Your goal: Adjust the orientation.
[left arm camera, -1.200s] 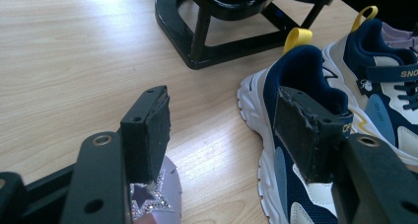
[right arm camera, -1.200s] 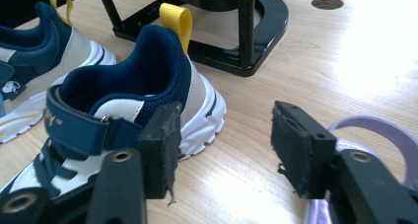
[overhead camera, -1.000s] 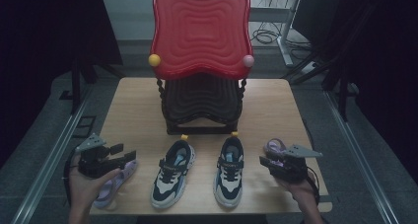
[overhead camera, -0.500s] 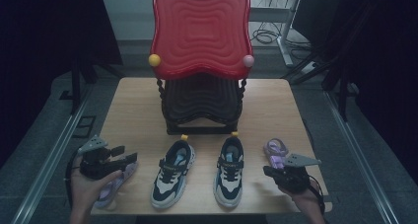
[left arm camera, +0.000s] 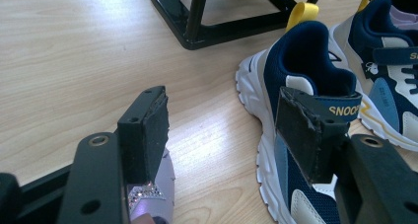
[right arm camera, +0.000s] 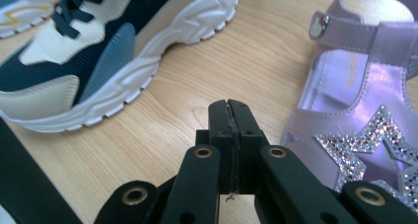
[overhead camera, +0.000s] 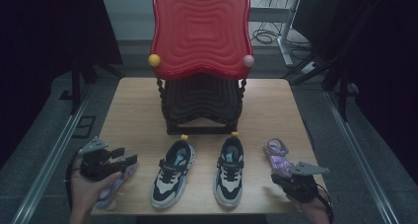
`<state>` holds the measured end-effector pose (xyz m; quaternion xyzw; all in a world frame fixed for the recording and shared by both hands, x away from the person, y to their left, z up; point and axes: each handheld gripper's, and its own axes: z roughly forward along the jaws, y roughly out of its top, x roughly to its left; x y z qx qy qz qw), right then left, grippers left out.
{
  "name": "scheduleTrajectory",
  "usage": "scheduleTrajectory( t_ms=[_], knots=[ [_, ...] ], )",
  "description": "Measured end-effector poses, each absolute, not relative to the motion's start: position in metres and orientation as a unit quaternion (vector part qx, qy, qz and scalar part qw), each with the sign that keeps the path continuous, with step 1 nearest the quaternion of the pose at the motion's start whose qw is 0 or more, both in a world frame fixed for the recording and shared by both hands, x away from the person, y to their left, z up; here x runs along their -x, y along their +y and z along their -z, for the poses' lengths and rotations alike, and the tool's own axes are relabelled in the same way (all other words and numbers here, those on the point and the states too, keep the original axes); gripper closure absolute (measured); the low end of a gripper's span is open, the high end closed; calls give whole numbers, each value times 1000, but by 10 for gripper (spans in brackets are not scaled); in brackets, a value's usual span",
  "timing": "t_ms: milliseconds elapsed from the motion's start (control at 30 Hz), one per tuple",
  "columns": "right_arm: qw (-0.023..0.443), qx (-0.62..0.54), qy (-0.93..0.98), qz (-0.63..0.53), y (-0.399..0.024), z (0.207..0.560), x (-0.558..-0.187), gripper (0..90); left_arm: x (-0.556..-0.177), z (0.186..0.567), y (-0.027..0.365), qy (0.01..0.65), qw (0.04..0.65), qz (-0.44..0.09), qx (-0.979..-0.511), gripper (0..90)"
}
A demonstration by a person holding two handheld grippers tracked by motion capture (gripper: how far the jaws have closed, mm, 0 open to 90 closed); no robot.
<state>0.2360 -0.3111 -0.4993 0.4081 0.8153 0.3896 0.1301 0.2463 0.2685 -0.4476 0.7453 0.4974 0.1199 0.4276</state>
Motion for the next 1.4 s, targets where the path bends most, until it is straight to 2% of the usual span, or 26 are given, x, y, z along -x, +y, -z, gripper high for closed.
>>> scheduleTrajectory(
  t_ms=[433,800,1400],
  knots=[
    [147,-416,824,-356,-313,507,-242,898,-249,452,262,491,417,-105,-758,367],
    [148,-421,827,-341,-321,510,-244,898,-247,450,266,497,420,-110,-751,367],
    [158,-447,816,-330,-352,510,-245,898,-248,453,267,500,416,-109,-752,367]
  ],
)
